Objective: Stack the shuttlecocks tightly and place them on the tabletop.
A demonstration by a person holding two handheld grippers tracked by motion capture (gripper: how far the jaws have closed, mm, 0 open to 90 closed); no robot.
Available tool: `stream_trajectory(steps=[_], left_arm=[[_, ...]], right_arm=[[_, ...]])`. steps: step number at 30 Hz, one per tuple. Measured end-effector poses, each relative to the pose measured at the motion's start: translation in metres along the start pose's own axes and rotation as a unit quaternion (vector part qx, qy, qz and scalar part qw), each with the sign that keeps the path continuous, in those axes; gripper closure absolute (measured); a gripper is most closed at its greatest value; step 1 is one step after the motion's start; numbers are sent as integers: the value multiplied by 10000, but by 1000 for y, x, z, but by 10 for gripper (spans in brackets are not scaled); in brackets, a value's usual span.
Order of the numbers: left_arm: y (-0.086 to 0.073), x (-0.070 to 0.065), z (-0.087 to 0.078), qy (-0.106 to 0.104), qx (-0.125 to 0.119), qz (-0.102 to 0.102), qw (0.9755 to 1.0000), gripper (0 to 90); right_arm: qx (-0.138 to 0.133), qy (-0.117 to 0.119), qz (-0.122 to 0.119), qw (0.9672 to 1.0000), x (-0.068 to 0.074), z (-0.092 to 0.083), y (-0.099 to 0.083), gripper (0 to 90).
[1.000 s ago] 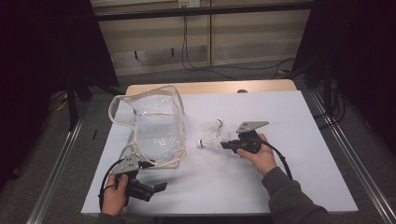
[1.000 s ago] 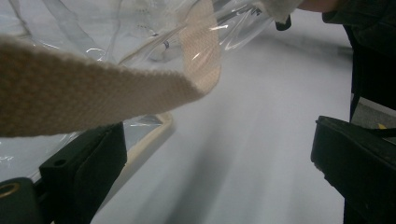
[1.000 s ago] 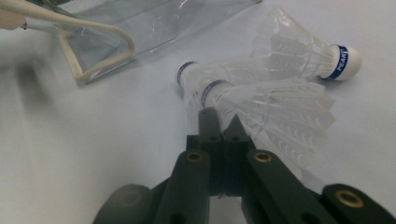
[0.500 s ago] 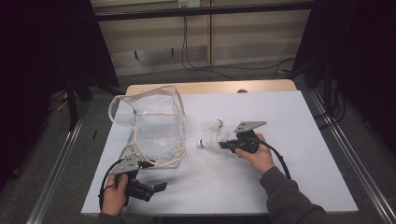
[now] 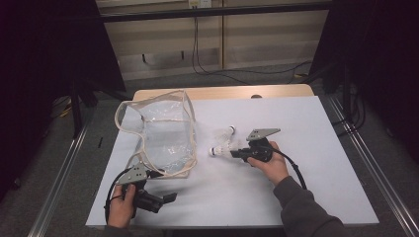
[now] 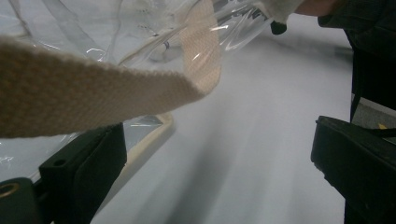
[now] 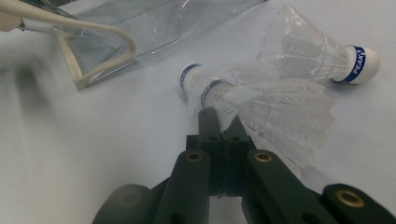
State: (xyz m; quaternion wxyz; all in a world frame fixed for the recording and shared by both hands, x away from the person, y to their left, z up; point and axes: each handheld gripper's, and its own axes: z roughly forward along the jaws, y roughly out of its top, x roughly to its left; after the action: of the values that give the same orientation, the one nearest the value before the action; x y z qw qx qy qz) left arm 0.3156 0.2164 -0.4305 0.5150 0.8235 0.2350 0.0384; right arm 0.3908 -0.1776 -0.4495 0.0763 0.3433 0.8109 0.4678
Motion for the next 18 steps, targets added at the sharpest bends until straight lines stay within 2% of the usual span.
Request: stream_trajectory(steps=[18], left_arm=[[0,1,0,-2,6,-2,10000,36]], right_arm=[[-41,60,-17,10000,1,3,1,895]])
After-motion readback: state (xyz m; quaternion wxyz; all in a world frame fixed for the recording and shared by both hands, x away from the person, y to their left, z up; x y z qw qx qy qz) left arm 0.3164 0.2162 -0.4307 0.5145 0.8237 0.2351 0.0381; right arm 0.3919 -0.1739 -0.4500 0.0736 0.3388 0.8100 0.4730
